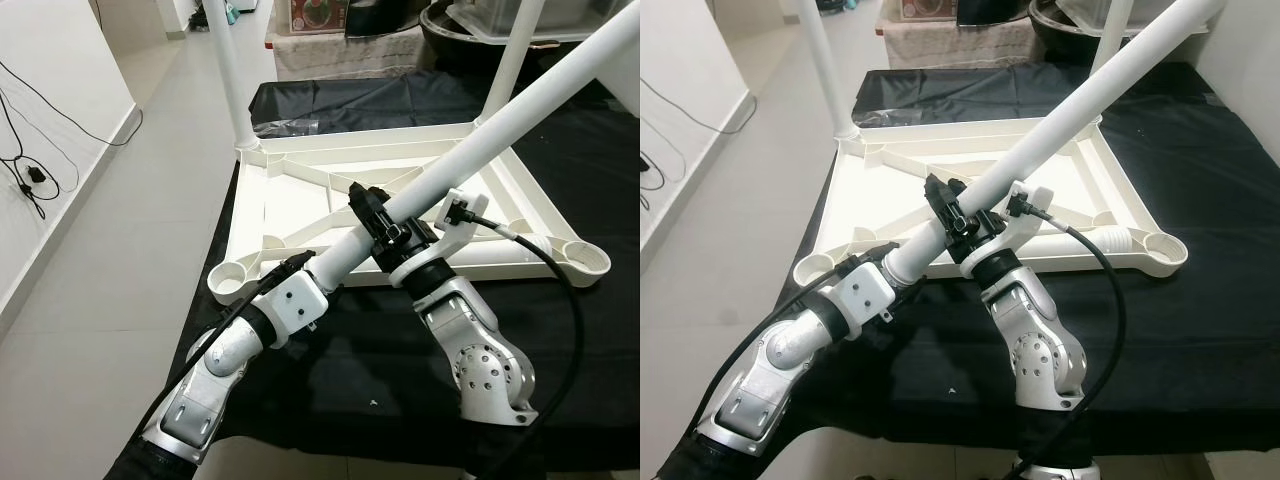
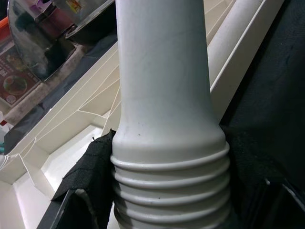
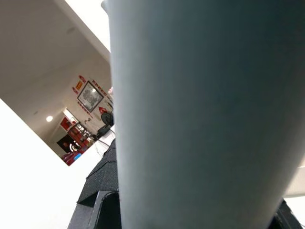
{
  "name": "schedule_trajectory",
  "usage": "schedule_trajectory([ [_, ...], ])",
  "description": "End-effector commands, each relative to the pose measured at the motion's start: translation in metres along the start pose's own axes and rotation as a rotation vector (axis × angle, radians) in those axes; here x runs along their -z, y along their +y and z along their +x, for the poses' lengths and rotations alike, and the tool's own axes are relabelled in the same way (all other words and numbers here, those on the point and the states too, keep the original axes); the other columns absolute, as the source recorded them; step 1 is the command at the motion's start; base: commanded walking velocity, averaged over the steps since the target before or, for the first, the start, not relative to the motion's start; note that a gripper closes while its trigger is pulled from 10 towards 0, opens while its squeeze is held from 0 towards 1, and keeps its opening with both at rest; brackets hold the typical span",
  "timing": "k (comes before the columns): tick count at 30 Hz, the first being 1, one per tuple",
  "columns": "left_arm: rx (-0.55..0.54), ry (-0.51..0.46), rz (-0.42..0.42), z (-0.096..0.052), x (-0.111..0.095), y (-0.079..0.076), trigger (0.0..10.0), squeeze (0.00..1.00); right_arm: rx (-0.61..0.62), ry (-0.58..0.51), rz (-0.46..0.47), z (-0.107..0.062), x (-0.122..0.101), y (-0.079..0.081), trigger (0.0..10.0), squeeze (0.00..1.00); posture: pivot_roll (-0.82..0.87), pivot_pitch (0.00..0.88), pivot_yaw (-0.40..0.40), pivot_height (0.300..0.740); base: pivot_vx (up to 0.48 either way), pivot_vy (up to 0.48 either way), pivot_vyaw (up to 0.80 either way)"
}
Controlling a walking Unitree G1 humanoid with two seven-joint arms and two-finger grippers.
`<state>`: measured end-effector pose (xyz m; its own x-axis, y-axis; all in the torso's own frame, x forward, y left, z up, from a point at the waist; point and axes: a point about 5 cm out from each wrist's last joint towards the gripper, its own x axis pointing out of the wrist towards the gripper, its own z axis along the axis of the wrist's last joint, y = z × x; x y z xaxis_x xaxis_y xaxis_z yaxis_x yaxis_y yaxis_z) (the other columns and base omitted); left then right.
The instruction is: Building children table
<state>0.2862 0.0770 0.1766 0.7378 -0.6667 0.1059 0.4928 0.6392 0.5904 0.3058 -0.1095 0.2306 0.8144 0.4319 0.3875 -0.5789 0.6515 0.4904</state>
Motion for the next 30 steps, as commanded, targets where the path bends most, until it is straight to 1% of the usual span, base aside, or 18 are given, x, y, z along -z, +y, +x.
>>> schedule_trajectory([
  [1,0.068,-0.002,0.001,-0.002,0.001,-0.012,10.0,0.00,0.024,-0.001,-0.020,-0.002,0.000,-0.004,0.0,0.00,0.05,0.157,0.009,0.740,0.000,0.000,0.00],
  [5,0.067,-0.021,-0.109,-0.004,-0.001,-0.013,10.0,0.00,0.030,-0.008,-0.022,-0.002,-0.001,-0.004,0.0,0.00,0.03,0.163,0.014,0.740,0.000,0.000,0.00],
  [7,0.068,-0.026,-0.123,-0.004,-0.001,-0.013,10.0,0.00,0.030,-0.009,-0.022,-0.002,-0.002,-0.003,0.0,0.00,0.03,0.163,0.014,0.740,0.000,0.000,0.00],
  [8,0.064,-0.016,-0.148,-0.005,0.001,-0.013,10.0,1.00,0.031,-0.012,-0.021,-0.002,-0.002,-0.003,0.0,0.00,0.03,0.164,0.021,0.740,0.000,0.000,0.00],
  [13,0.063,0.007,-0.159,-0.006,0.006,-0.012,10.0,1.00,0.030,-0.027,-0.018,-0.001,-0.004,-0.001,0.0,0.00,0.03,0.167,0.022,0.740,0.000,0.000,0.00],
  [20,0.052,0.040,-0.124,-0.008,0.011,-0.009,10.0,1.00,0.028,-0.058,-0.033,0.002,-0.015,-0.004,0.0,0.00,0.02,0.166,0.026,0.740,0.000,0.000,0.00],
  [21,0.048,0.052,-0.121,-0.009,0.012,-0.008,10.0,0.00,0.035,-0.074,-0.043,0.003,-0.019,-0.005,0.0,0.00,0.02,0.164,0.025,0.740,0.000,0.000,0.00],
  [24,0.003,0.089,-0.143,-0.013,0.018,-0.004,10.0,0.00,0.088,-0.118,-0.094,0.005,-0.032,-0.013,0.0,0.00,0.03,0.165,0.023,0.740,0.000,0.000,0.00],
  [25,-0.019,0.098,-0.151,-0.014,0.019,-0.003,10.0,0.00,0.124,-0.125,-0.124,0.005,-0.035,-0.018,3.8,0.00,0.03,0.163,0.023,0.740,0.000,0.000,0.00],
  [26,-0.019,0.098,-0.151,-0.014,0.019,-0.003,10.0,0.00,0.124,-0.125,-0.124,0.005,-0.035,-0.018,3.8,0.00,0.03,0.163,0.023,0.740,0.000,0.000,0.00],
  [27,-0.031,0.103,-0.157,-0.015,0.020,-0.002,10.0,0.00,0.147,-0.129,-0.144,0.004,-0.037,-0.020,3.8,0.00,0.03,0.161,0.023,0.740,0.000,0.000,0.00],
  [28,-0.052,0.111,-0.171,-0.016,0.021,-0.001,10.0,0.00,0.185,-0.138,-0.174,0.004,-0.039,-0.025,10.0,0.00,0.04,0.160,0.026,0.740,0.000,0.000,0.00],
  [30,-0.084,0.115,-0.208,-0.019,0.021,-0.001,10.0,0.00,0.256,-0.148,-0.241,0.001,-0.042,-0.032,10.0,0.00,0.06,0.161,0.040,0.740,0.000,0.000,0.00],
])
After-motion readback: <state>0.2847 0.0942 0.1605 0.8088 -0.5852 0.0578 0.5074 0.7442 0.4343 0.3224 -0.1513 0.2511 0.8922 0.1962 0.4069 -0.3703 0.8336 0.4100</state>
